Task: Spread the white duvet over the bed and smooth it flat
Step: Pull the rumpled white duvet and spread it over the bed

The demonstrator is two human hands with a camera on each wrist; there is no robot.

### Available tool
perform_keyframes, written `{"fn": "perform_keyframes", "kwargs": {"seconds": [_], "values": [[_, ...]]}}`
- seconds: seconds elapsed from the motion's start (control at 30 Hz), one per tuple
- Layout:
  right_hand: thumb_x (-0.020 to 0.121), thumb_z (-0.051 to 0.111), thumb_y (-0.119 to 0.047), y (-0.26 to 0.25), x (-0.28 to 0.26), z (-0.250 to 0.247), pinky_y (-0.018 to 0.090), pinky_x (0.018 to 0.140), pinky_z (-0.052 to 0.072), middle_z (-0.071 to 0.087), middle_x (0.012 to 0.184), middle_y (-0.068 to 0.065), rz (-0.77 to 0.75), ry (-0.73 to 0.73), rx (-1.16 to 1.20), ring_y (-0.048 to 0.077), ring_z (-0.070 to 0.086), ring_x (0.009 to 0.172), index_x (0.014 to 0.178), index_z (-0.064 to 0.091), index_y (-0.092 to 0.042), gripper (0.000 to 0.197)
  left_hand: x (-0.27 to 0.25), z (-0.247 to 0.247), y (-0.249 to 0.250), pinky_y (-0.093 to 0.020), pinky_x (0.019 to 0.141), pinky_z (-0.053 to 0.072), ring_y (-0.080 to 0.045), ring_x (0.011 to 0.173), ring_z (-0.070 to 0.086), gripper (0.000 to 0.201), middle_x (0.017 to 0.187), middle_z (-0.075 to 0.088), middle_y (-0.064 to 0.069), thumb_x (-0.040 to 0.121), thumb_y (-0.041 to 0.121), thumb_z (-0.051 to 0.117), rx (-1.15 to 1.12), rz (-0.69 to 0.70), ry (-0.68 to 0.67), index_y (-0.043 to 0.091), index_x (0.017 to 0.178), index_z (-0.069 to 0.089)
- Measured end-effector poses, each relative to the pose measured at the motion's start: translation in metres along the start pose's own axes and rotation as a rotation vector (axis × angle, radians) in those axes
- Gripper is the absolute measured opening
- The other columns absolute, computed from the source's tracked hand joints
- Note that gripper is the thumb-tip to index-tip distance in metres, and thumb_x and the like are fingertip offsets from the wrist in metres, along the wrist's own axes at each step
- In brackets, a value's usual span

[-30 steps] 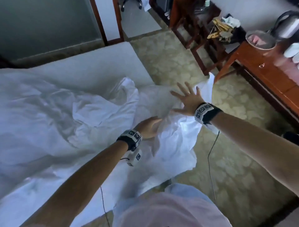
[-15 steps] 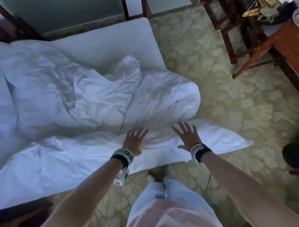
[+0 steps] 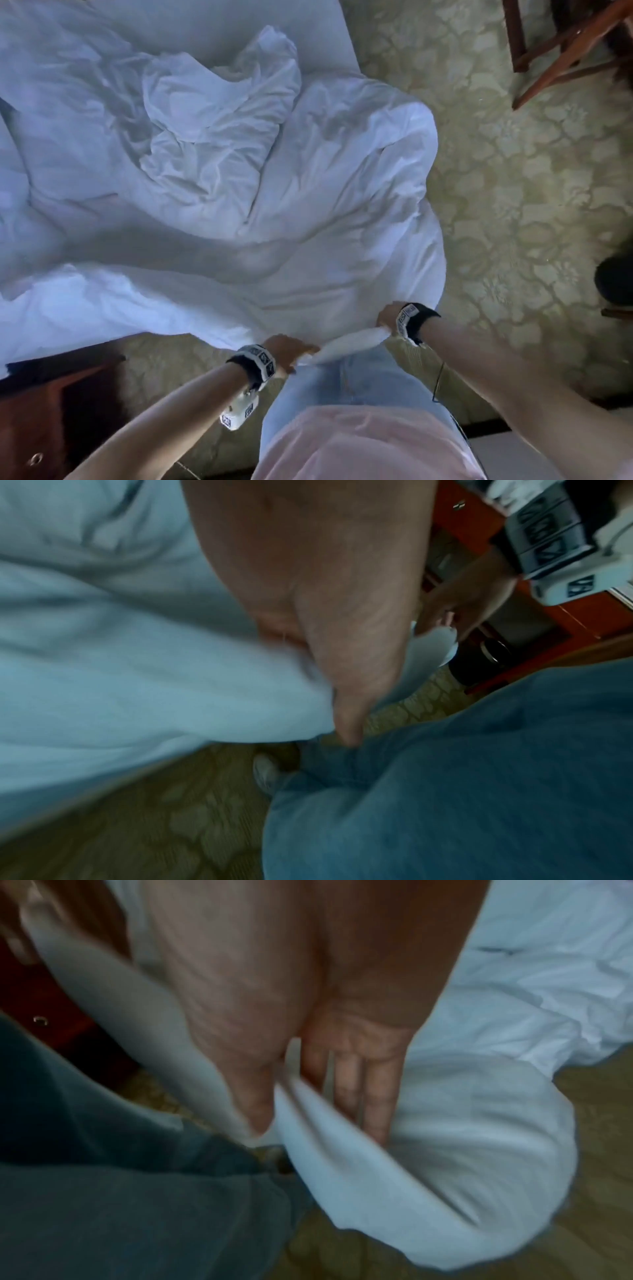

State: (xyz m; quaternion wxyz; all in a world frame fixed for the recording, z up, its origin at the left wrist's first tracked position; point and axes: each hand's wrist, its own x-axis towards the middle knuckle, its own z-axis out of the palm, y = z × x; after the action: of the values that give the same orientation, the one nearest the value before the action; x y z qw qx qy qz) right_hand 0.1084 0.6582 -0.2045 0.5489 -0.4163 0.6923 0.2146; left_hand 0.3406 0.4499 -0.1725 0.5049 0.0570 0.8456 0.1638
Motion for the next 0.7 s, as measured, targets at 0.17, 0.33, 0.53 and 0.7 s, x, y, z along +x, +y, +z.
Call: {"fn": "perform_keyframes", "kwargs": {"seconds": [0.17, 0.33, 0.53, 0.7], "values": [[0.093, 0.062, -0.046, 0.028, -0.016, 0.045, 0.044, 0.116, 0.029, 0.023, 0.163, 0.004, 0.025, -0.078, 0.027, 0.026, 0.027, 0.148, 0.158, 0.021, -0.029, 0.078, 0.020, 0.025, 0.006, -0.043, 0.119, 0.028, -0.027, 0.147, 0.030, 0.081, 0.166, 0.017, 0.000, 0.097, 0.034, 0.059, 0.037, -0.039, 0.014, 0.036, 0.159, 0.006], [0.094, 0.045, -0.064, 0.062, -0.035, 0.008, 0.056, 0.118, 0.021, 0.007, 0.167, 0.000, 0.098, 0.202, 0.063, 0.030, 0.012, 0.152, 0.157, 0.011, -0.040, 0.075, 0.030, -0.045, -0.018, -0.044, 0.119, 0.026, -0.029, 0.148, 0.026, 0.078, 0.166, 0.014, 0.000, 0.098, 0.035, 0.052, -0.053, -0.255, 0.308, 0.036, 0.159, 0.004], [0.089, 0.041, -0.073, 0.105, -0.072, -0.061, 0.062, 0.119, 0.011, -0.004, 0.167, 0.000, 0.045, 0.581, 0.032, 0.033, 0.000, 0.153, 0.156, 0.002, -0.043, 0.083, 0.018, -0.143, 0.023, -0.046, 0.123, 0.012, -0.029, 0.152, 0.013, 0.085, 0.167, 0.006, 0.002, 0.095, 0.045, 0.054, 0.025, -0.376, 0.672, 0.035, 0.159, -0.001], [0.089, 0.037, -0.075, 0.161, -0.110, -0.116, 0.064, 0.118, 0.005, -0.001, 0.167, 0.000, -0.071, 0.759, -0.110, 0.031, 0.000, 0.153, 0.155, 0.000, -0.044, 0.082, 0.025, -0.213, 0.078, -0.047, 0.124, 0.008, -0.028, 0.153, 0.008, 0.087, 0.167, 0.005, 0.004, 0.092, 0.051, 0.054, 0.025, -0.442, 0.888, 0.038, 0.158, 0.000]]}}
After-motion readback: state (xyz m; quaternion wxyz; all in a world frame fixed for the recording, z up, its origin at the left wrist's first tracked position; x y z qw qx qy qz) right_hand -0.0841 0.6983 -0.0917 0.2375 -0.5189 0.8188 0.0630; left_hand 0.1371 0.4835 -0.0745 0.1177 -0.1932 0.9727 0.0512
